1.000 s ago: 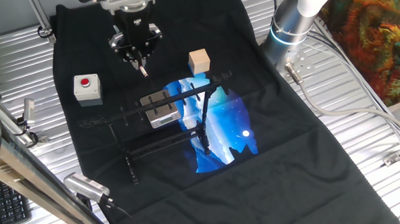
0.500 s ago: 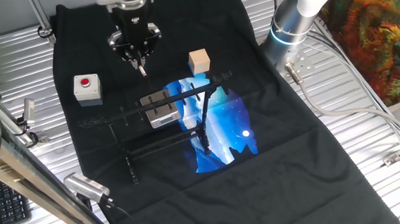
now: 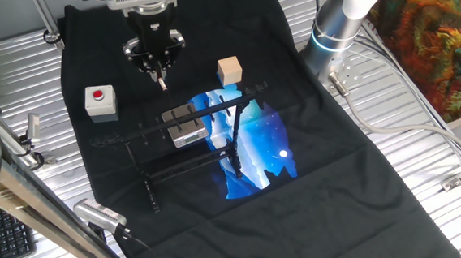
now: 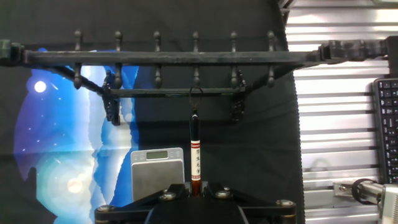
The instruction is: Place the brush on the pen rack
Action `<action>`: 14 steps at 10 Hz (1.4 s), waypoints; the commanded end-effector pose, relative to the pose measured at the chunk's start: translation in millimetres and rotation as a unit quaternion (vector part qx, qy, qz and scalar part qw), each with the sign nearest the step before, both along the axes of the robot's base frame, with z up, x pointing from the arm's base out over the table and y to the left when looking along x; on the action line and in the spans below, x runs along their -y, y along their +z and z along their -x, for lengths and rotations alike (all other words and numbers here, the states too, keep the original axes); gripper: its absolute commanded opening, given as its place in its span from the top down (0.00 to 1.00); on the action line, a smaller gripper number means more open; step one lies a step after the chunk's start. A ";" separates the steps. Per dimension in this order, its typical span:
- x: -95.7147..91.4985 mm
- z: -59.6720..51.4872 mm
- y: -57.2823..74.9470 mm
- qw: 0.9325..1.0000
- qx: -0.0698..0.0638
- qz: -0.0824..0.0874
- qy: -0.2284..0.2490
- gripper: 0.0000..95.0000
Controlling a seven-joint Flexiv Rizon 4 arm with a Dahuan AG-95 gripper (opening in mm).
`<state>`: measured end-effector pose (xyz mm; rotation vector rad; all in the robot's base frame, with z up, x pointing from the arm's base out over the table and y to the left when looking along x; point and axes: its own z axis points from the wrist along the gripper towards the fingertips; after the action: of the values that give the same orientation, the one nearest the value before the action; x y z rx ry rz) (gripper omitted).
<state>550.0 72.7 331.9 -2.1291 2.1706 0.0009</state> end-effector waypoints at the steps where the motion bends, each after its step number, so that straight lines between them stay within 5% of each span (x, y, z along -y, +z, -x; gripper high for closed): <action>1: -0.2 -1.1 -0.2 1.000 0.000 -0.001 0.000 1.00; 14: -4.2 -10.8 -8.4 1.000 0.005 -0.001 -0.009 1.00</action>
<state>561.0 76.9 323.1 -2.1019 2.1856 -0.0111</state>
